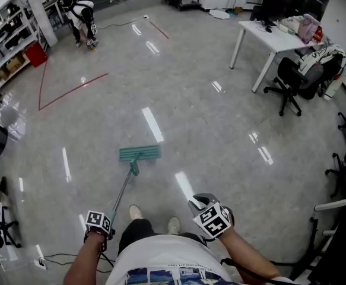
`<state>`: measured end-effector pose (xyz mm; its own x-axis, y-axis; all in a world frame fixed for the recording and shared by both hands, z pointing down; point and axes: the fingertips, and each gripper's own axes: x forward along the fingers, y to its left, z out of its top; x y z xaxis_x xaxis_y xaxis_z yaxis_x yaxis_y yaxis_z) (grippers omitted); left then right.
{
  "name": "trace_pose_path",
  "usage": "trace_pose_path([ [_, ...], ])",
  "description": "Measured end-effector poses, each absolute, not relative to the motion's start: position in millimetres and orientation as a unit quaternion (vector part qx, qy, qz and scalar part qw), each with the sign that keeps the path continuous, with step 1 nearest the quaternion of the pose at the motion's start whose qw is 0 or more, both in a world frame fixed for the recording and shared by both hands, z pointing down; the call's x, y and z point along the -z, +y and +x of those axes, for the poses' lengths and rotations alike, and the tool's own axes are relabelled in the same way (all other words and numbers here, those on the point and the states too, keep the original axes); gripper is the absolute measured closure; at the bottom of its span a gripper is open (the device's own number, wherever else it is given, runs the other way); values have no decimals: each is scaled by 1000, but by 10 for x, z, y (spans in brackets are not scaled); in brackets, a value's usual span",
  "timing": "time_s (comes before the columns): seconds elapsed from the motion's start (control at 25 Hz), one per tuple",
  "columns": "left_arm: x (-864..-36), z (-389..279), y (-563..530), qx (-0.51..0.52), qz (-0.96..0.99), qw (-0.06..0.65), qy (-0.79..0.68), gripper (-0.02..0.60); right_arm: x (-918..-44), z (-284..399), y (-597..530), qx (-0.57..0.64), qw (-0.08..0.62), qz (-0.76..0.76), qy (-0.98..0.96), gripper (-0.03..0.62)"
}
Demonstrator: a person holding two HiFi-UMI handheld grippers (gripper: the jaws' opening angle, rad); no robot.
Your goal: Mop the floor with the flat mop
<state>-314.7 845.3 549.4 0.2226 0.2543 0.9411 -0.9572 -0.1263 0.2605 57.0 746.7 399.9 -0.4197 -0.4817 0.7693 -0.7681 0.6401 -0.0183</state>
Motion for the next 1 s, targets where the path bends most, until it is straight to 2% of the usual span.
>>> trace_pose_path([
  [0.4, -5602, -2924, 7780, -534, 539, 567, -320, 520, -4221, 770, 7069, -220, 385, 387, -808, 511],
  [0.76, -5796, -2758, 6411, -555, 540, 564, -288, 520, -3975, 930, 5584, -215, 394, 416, -791, 507],
  [1.0, -5794, -2716, 5465, -574, 559, 537, -263, 520, -3779, 885, 4441, -196, 395, 427, -790, 507],
])
